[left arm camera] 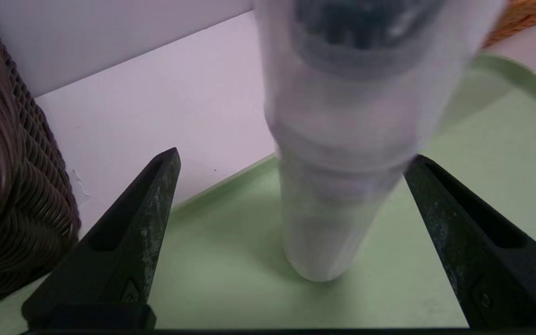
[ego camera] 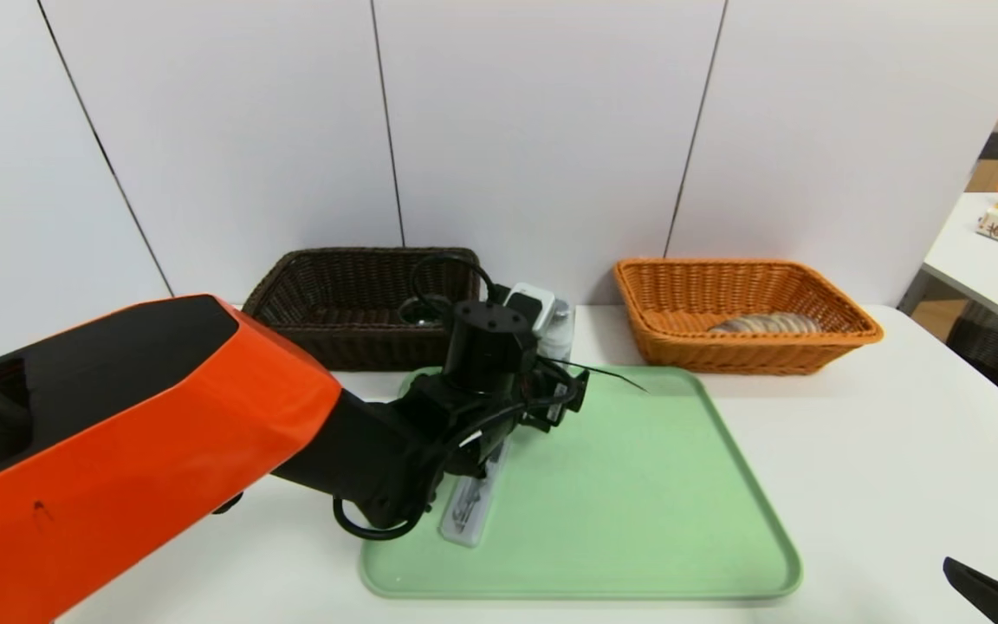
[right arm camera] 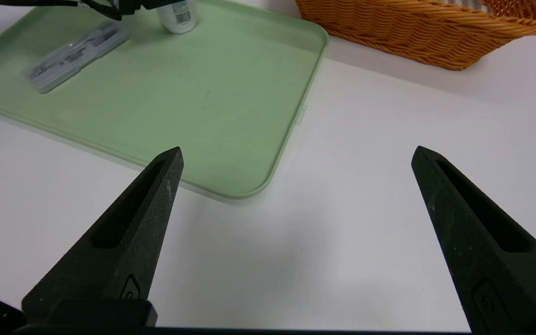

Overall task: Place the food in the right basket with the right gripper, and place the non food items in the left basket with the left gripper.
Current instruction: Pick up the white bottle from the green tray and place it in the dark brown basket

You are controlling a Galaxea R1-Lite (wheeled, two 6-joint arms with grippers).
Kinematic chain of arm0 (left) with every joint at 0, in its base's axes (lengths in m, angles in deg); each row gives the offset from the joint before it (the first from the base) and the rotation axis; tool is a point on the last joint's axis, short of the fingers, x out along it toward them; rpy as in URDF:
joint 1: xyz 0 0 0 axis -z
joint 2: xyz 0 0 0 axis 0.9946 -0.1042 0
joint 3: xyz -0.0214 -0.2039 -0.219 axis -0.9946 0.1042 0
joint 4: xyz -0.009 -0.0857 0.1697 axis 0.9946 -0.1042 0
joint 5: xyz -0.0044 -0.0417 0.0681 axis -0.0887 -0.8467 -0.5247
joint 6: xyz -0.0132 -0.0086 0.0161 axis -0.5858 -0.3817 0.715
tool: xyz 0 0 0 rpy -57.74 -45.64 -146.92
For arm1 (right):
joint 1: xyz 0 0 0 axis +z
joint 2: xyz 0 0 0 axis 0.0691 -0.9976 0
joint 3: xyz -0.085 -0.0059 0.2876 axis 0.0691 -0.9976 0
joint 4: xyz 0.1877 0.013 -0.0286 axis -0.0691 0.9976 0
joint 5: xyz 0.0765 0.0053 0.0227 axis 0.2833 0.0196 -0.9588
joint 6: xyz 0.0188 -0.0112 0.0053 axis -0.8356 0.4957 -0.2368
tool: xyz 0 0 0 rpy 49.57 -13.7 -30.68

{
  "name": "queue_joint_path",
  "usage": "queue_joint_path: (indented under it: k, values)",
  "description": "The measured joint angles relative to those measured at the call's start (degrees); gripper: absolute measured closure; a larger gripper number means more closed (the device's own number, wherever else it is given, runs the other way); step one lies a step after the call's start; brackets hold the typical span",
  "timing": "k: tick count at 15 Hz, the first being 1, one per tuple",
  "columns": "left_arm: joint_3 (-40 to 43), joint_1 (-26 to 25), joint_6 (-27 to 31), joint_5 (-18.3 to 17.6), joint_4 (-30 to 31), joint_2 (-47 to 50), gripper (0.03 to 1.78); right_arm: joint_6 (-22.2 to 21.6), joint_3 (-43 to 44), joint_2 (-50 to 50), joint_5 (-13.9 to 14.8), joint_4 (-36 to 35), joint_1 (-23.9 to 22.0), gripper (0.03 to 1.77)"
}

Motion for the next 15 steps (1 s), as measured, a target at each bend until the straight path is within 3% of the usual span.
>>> queue_joint_path:
  k: [5,7,10,13,15]
  values:
    - [-4.8,-1.5,0.1,0.2,-3.3,-2.8,0.12,-0.1,-0.5,-0.2,-0.3,0.0,0.2,0.1]
    - [-5.7,-1.6,0.1,0.2,-3.2,-3.3,0.49,0.0,-0.7,-0.3,-0.3,0.0,0.3,0.1]
    - [-6.0,-1.6,0.0,0.4,-3.2,-3.3,0.88,-0.1,-0.9,-0.3,-0.3,0.0,0.3,0.1]
    - [-5.5,-1.4,0.0,0.6,-3.4,-2.1,1.14,-0.1,-0.9,-0.4,-0.4,0.0,0.3,0.1]
    - [-4.9,-1.4,0.0,0.9,-3.5,-0.8,1.14,0.0,-0.9,-0.5,-0.4,0.0,0.2,0.1]
